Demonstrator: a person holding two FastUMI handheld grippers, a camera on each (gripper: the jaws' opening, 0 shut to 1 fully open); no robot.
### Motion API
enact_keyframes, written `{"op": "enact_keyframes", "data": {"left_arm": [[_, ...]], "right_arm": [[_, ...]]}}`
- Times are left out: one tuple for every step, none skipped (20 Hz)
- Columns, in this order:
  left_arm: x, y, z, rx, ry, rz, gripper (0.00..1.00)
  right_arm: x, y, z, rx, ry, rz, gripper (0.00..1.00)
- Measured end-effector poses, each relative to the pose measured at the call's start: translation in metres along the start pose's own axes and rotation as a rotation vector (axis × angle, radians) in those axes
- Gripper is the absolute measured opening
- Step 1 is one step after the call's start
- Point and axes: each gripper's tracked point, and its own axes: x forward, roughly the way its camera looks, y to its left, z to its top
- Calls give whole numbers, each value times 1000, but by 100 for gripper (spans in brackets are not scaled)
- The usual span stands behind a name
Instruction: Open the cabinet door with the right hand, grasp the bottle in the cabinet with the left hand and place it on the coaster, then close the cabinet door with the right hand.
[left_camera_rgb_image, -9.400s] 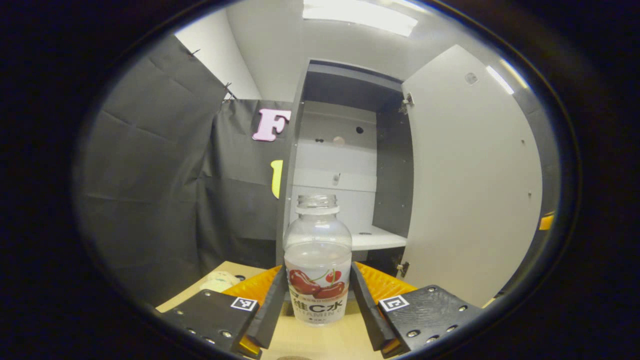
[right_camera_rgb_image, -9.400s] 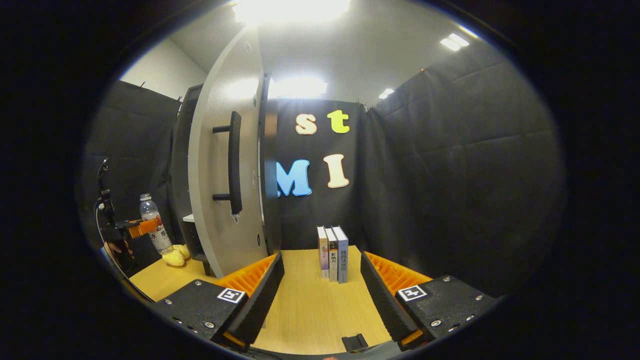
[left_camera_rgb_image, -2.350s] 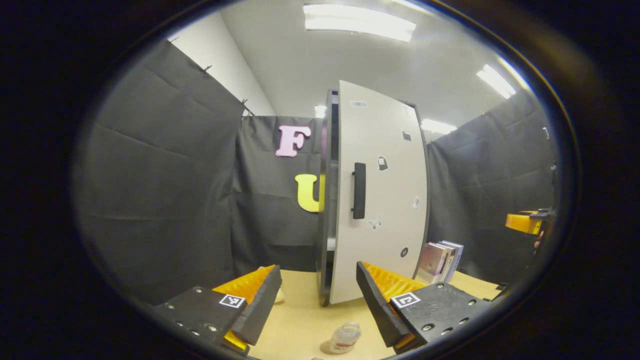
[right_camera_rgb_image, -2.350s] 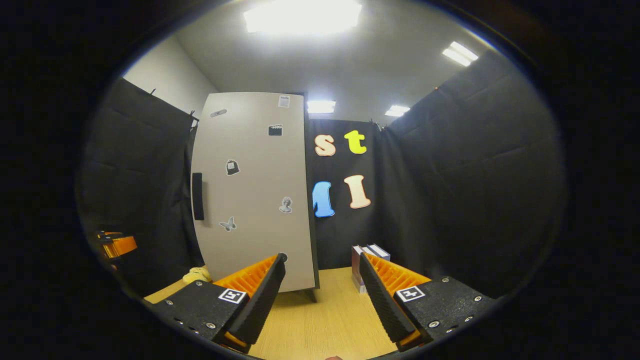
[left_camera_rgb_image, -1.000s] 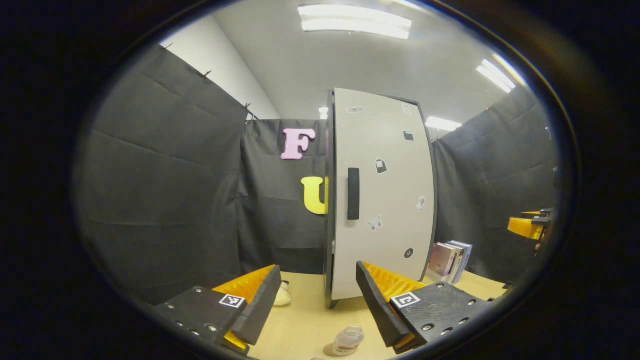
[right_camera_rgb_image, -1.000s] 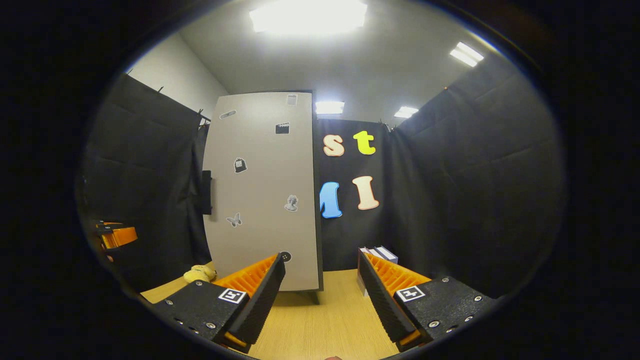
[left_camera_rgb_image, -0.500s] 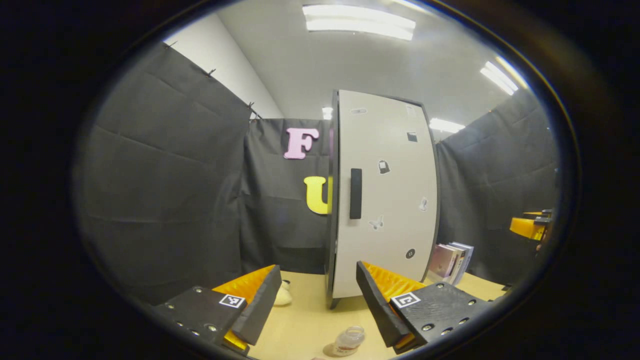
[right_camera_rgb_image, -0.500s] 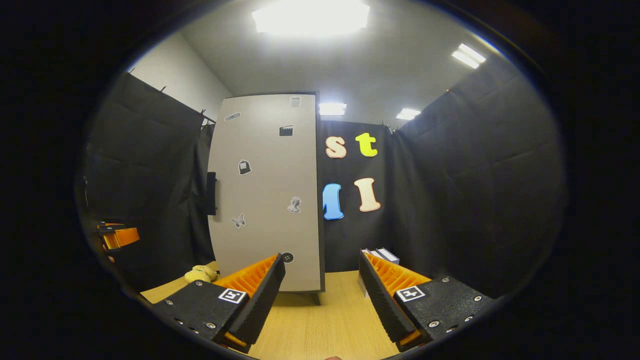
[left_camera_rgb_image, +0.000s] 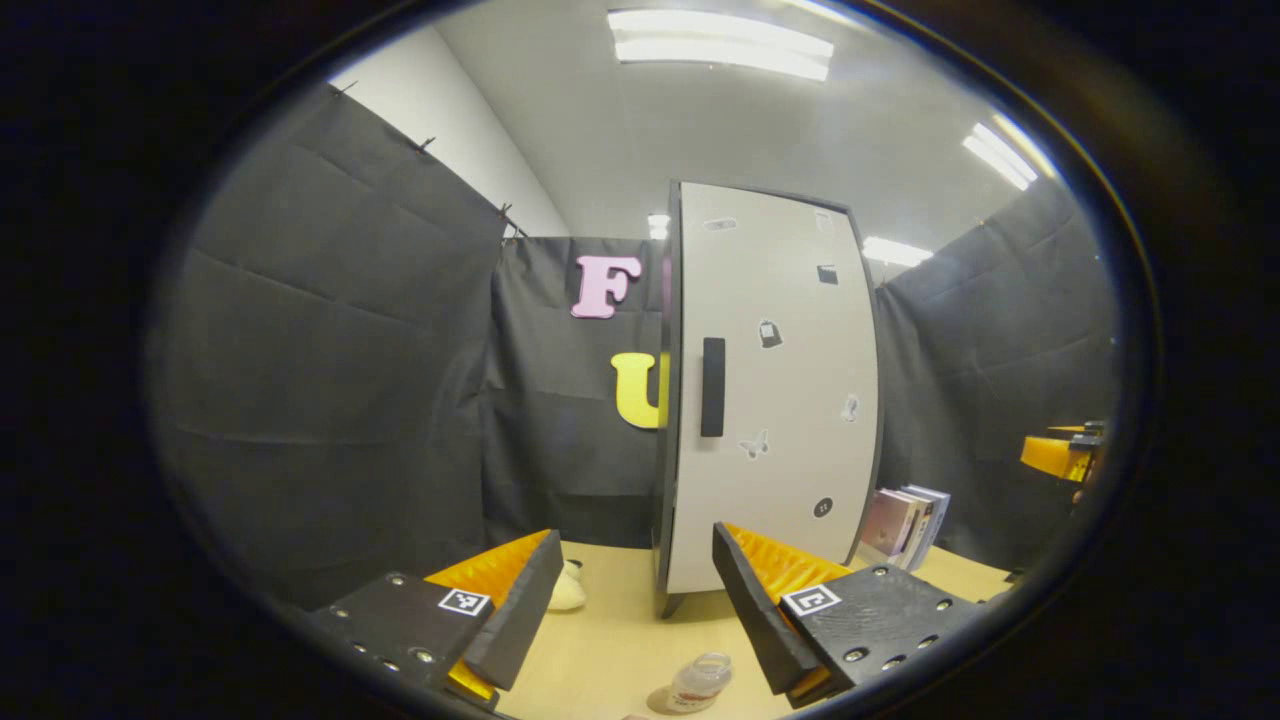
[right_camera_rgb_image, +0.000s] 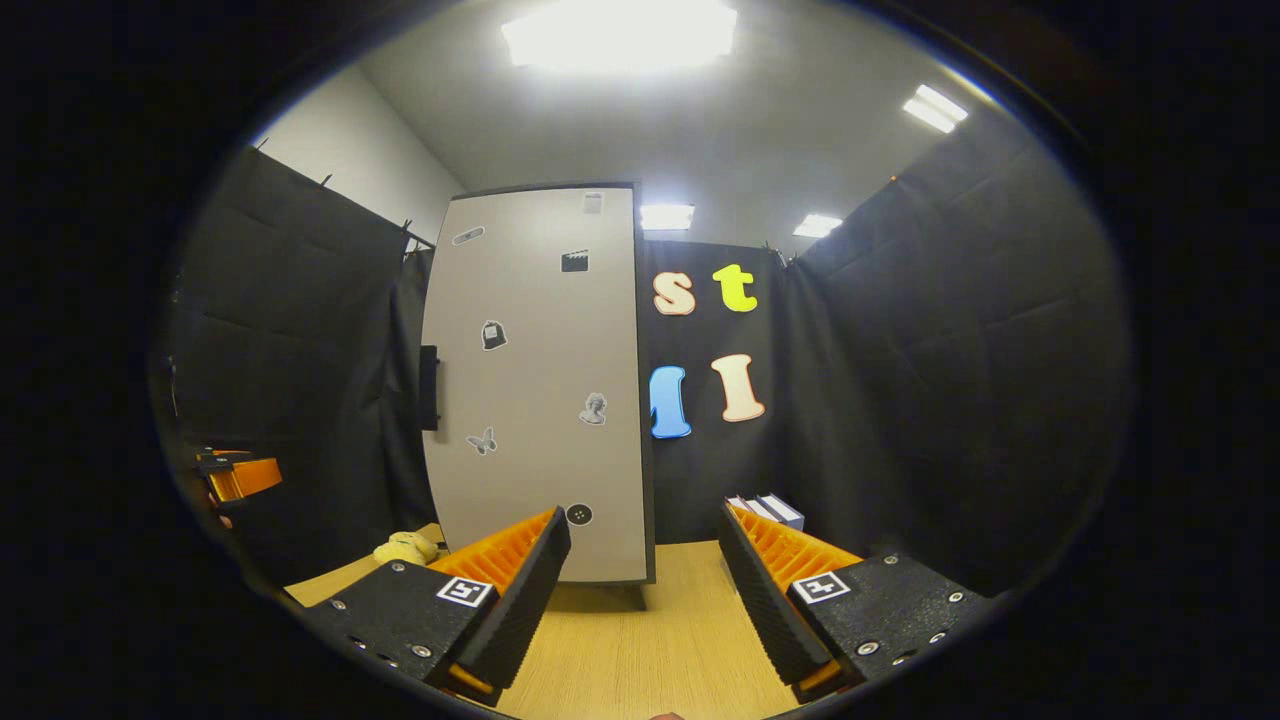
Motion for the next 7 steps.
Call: {"op": "enact_keyframes", "data": {"left_arm": [[1, 0, 0, 1, -1, 0, 90], [0, -1, 0, 2, -1, 0, 90], [0, 0, 2, 4, -4, 0, 87], [-2, 1, 2, 6, -6, 1, 90], [-2, 2, 4, 7, -7, 1, 90], [-3, 1, 3, 7, -8, 1, 90], [-3, 2, 4, 6, -9, 1, 90]], "right_arm": [[1, 1, 0, 0, -1, 0, 93], [1, 0, 2, 2, -5, -1, 93], [1, 1, 2, 3, -8, 0, 93], [1, 2, 3, 4, -11, 1, 93], [0, 3, 4, 5, -13, 3, 93], [0, 3, 4, 4, -14, 3, 93], [0, 4, 4, 3, -15, 3, 93]]}}
